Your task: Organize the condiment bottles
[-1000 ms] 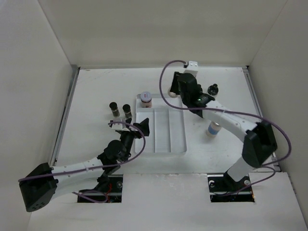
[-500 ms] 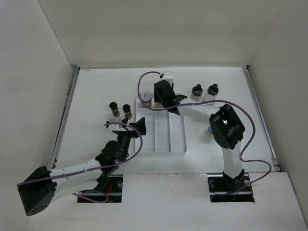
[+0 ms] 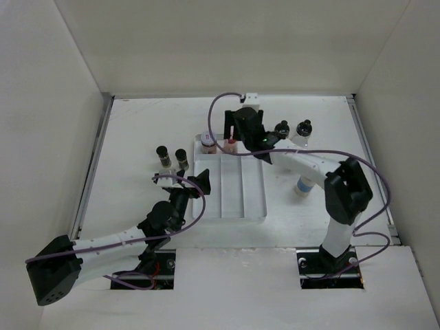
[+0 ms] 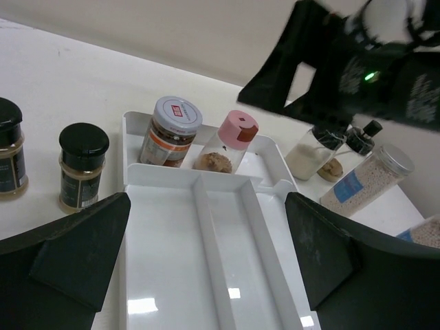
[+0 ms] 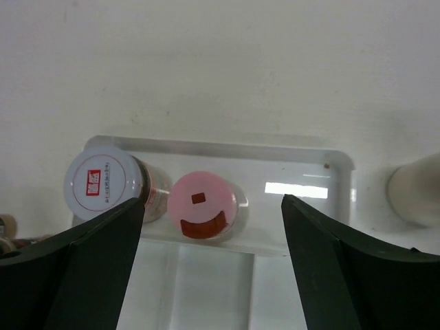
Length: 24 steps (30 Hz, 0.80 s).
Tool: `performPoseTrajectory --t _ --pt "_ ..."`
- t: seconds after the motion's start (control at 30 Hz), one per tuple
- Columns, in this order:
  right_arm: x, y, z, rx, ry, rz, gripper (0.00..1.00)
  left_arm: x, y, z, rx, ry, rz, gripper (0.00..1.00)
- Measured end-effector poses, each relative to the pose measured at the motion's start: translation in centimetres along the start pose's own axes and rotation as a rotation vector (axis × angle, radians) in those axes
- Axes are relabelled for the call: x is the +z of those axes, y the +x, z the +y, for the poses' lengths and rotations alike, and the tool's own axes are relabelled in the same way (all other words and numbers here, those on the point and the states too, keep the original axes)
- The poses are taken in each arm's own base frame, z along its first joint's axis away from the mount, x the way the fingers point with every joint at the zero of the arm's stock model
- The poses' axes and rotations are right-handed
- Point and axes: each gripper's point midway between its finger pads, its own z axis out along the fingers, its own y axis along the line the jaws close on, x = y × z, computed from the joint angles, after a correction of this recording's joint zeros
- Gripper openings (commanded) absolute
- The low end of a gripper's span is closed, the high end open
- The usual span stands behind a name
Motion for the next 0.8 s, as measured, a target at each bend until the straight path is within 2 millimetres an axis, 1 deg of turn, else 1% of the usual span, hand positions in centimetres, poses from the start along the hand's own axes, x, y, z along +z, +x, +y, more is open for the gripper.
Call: performPoseTrajectory --t 0.07,0.1,0.13,0.17,0.2,0.23,0.27,0.3,0.33,0.4,0.47,0.53,0.67,0.8 --pt "-1.4 -3.2 -1.8 0.032 0.009 -0.052 0.74 0.0 -0.1 0.0 -0.003 0.002 -0.003 1.00" --pt "-1.9 -5.0 -3.2 0.054 0.026 -0.081 0.66 0.0 -0.2 0.0 -0.005 0.002 -0.004 1.00" --pt "-2.3 -6.4 -4.9 0.072 0.051 -0.103 0.58 0.0 -0.2 -0.1 -0.006 0.002 -0.005 1.00" --pt "-2.6 -7.6 -6.9 0.091 0.087 -0.118 0.52 0.0 -0.3 -0.1 -0.007 0.002 -0.007 1.00" --pt "-2.8 -8.3 -8.9 0.103 0.126 -0.125 0.51 0.0 -0.3 -0.1 -0.009 0.004 -0.008 1.00" --pt "-2.9 -8.8 -11.0 0.115 0.169 -0.127 0.52 -0.1 -0.4 -0.1 -0.010 0.004 -0.009 1.00" --pt "-2.8 -8.9 -13.0 0.124 0.210 -0.123 0.56 -0.1 -0.4 -0.1 -0.010 0.005 -0.009 1.00" --pt "-2.7 -8.7 -14.9 0.129 0.251 -0.110 0.65 -0.1 -0.3 -0.1 -0.009 0.005 -0.008 1.00" --pt "-2.6 -8.3 -16.4 0.129 0.285 -0.095 0.76 -0.1 -0.3 -0.2 -0.010 0.006 -0.008 1.00" --pt "-2.6 -6.8 -18.8 0.109 0.338 -0.044 0.87 -0.1 -0.3 -0.3 -0.011 0.011 -0.005 1.00" --pt "-2.7 -5.7 -19.9 0.086 0.360 0.001 0.92 -0.2 -0.2 -0.4 -0.011 0.014 -0.003 1.00" --pt "-2.6 -5.0 -20.2 0.073 0.353 0.033 0.94 -0.2 -0.1 -0.4 -0.007 0.013 0.000 1.00" --pt "-2.0 -3.8 -19.8 0.062 0.300 0.088 0.95 -0.1 0.2 -0.3 0.000 0.011 0.007 1.00" --pt "-0.9 -2.5 -19.2 0.056 0.258 0.136 0.95 -0.1 0.6 -0.2 0.011 0.007 0.018 1.00"
